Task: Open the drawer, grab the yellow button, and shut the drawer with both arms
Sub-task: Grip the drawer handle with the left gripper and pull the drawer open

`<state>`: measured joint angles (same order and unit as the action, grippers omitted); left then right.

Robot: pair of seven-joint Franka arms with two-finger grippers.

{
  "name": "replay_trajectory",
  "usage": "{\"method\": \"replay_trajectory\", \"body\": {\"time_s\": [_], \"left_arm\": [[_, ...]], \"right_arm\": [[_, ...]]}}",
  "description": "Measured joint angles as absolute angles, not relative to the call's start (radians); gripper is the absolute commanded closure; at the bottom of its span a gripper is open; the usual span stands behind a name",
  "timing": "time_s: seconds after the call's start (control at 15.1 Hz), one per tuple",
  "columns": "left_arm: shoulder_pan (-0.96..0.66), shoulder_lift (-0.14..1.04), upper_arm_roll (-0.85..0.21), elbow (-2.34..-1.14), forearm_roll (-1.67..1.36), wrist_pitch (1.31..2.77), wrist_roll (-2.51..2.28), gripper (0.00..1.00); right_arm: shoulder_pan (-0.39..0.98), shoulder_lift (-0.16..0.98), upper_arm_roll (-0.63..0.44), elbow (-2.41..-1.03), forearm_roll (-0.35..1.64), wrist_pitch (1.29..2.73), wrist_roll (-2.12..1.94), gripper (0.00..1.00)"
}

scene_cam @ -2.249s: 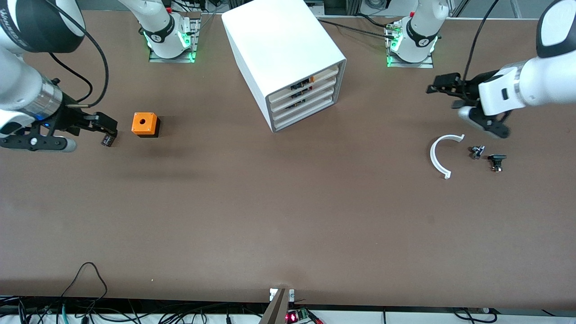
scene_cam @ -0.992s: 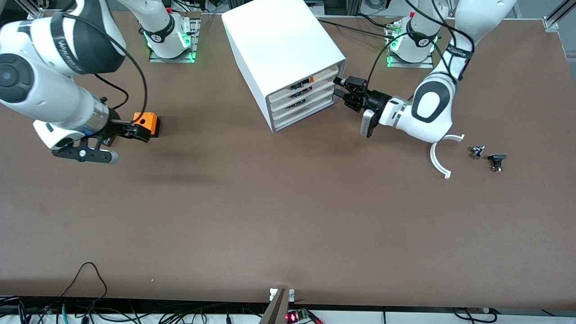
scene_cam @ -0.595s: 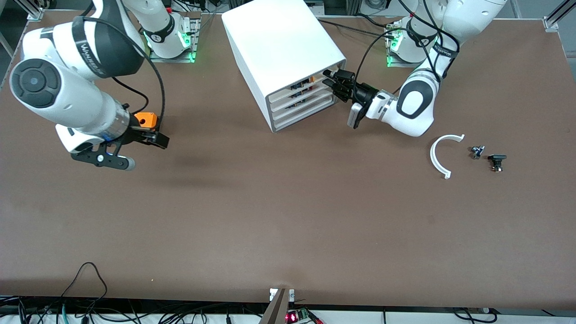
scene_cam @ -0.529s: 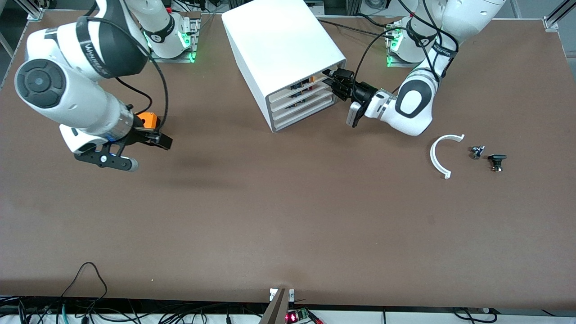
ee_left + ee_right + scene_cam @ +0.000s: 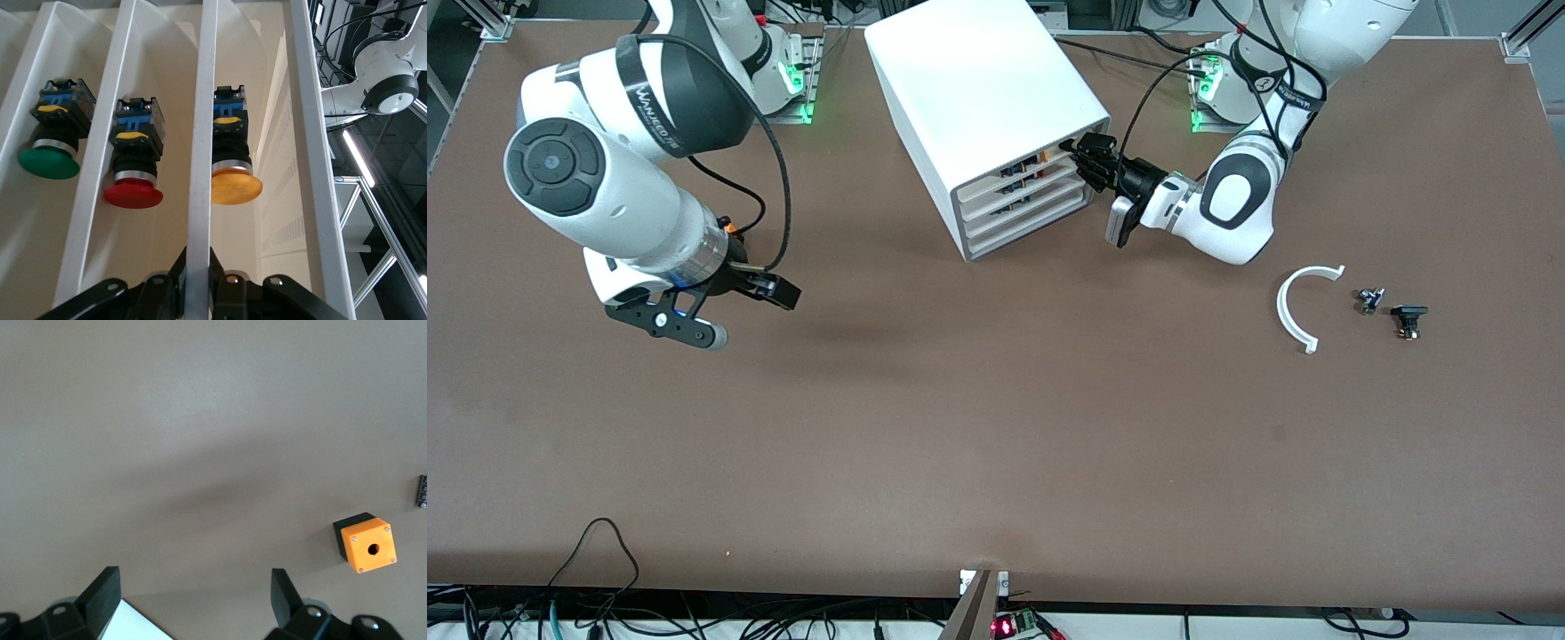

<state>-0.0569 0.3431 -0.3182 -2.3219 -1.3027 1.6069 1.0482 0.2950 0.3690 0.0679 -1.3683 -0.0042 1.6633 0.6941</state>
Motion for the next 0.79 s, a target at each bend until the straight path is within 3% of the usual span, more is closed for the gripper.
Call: {"method": "replay_trajectory", "body": {"time_s": [0.33,0.79], "left_arm": [[-0.022,0.345,-0.316,-2.282,-1.254,1.611,0.994,1.0],[0.093,0.484,-0.309,-2.055,-1.111,1.575,0.913,1.0]], "right_arm": [[0.337,0.406,0.069,-1.302,0.013,1.663,0.796,0.0],[0.397,0.475,0.069,-1.166,0.045,1.67,0.936,0.0]]}}
